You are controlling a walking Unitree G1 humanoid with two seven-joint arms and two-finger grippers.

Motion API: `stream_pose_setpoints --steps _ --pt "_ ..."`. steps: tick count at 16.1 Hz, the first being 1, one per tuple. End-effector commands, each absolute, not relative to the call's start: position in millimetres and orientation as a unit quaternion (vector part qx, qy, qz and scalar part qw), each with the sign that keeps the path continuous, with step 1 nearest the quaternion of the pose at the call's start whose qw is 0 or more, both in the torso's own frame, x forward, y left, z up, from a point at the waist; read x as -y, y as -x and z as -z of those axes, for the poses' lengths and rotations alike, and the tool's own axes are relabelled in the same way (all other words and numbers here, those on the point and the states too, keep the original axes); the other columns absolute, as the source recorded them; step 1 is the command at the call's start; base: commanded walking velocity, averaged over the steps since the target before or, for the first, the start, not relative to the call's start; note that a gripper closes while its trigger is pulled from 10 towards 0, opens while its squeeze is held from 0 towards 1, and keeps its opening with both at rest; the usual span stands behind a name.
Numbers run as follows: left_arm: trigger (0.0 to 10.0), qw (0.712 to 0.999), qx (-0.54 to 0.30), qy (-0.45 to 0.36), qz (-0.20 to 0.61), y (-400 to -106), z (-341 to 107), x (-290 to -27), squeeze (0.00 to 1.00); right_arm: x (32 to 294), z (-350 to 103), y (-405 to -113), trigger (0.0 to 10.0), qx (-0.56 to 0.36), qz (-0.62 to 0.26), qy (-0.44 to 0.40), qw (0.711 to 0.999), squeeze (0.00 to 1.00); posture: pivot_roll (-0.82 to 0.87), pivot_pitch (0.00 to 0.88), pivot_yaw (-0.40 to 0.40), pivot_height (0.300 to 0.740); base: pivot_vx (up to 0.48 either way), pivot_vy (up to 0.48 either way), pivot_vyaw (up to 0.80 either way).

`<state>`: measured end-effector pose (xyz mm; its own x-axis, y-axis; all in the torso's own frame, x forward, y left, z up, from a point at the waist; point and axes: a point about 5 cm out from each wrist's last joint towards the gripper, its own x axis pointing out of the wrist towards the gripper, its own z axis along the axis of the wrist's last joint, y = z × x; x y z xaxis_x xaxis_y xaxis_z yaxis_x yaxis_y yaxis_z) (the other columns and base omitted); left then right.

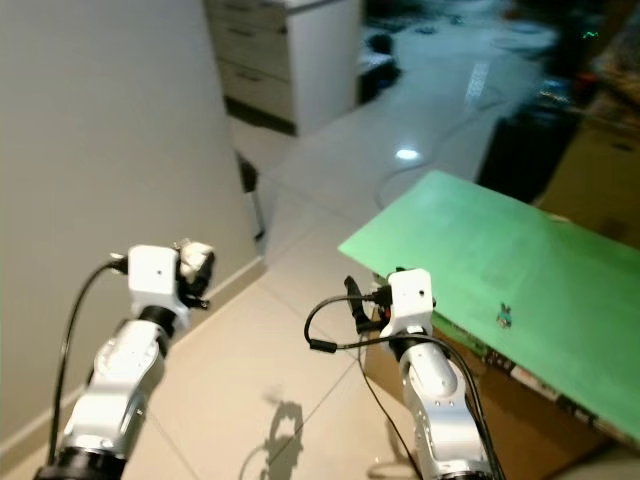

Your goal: Hang keys on a hook

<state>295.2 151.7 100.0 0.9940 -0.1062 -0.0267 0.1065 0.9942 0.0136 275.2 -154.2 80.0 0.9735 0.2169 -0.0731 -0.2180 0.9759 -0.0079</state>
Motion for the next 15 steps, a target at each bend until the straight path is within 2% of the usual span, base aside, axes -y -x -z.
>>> stream_pose_setpoints --steps 1,3,5,7,11,12,15 --pt "10.0 0.998 -0.014 0.012 0.056 -296 -101 -145 0.0 162 -80 -274 10.0 -0.035 -0.098 0.012 0.995 0.0 -0.01 0.0 0.09 0.74 0.0 -0.48 0.6" --pt "10.0 0.996 -0.051 0.069 0.009 -295 -90 -156 0.0 164 -81 -274 10.0 -0.035 -0.105 0.025 0.994 0.0 -0.02 0.0 0.08 0.74 0.0 -0.48 0.6" --pt "10.0 0.996 -0.07 0.06 -0.002 -287 -80 -167 0.0 166 -81 -272 10.0 -0.038 -0.112 0.035 0.992 0.0 -0.02 0.0 0.063 0.74 0.0 -0.48 0.6" --pt "10.0 0.995 -0.085 0.047 -0.01 -273 -69 -174 0.0 175 -79 -269 10.0 -0.056 -0.136 0.056 0.988 0.0 -0.02 0.0 0.001 0.74 0.0 -0.48 0.6" --pt "10.0 0.999 -0.045 0.014 0.024 -275 -82 -150 0.0 175 -76 -272 10.0 -0.076 -0.146 0.05 0.985 0.0 -0.02 0.0 -0.034 0.74 0.0 0.0 0.41" --pt "10.0 0.999 -0.028 -0.002 0.029 -277 -87 -148 0.0 173 -78 -272 10.0 -0.069 -0.145 0.038 0.986 0.0 -0.02 0.0 -0.028 0.74 0.375 0.0 0.0" --pt "10.0 0.999 -0.028 0.01 0.032 -282 -92 -145 0.0 168 -78 -273 10.0 -0.063 -0.146 0.023 0.987 0.0 -0.03 0.0 0.02 0.74 0.472 0.0 0.69"
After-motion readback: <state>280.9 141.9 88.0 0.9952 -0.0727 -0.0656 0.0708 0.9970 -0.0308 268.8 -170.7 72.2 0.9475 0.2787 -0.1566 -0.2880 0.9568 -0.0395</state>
